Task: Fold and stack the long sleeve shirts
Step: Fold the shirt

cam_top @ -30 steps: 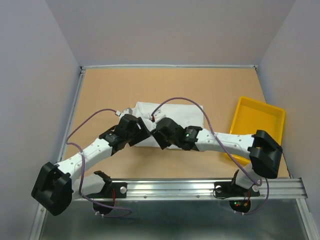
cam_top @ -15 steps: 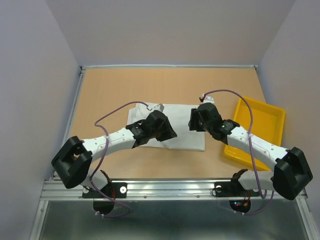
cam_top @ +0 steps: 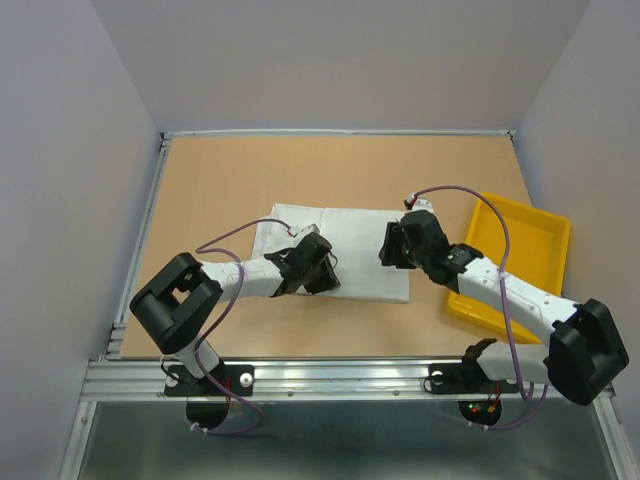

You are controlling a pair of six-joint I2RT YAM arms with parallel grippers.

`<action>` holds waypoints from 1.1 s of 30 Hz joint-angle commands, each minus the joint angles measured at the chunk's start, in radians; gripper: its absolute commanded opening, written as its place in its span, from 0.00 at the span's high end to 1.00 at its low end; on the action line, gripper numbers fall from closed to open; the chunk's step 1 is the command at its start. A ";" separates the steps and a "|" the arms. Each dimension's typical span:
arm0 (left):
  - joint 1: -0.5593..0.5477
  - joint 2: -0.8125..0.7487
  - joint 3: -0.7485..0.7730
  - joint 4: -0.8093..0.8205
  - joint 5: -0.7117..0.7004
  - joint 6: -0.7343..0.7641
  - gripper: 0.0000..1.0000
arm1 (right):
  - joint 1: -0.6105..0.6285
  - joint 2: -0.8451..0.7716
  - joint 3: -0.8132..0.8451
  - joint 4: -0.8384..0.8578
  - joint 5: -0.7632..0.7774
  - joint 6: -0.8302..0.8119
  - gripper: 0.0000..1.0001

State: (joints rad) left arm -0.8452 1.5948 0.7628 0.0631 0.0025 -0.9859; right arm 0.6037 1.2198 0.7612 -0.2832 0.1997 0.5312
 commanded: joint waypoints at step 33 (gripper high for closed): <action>-0.196 -0.293 0.116 -0.221 -0.392 0.640 0.08 | -0.091 -0.107 0.029 -0.004 -0.014 0.127 0.04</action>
State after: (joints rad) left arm -0.9092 1.2930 0.8230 -0.1139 -0.2604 -0.5594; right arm 0.5266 1.1866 0.7528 -0.2146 0.1173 0.6220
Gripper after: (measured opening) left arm 0.917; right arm 0.940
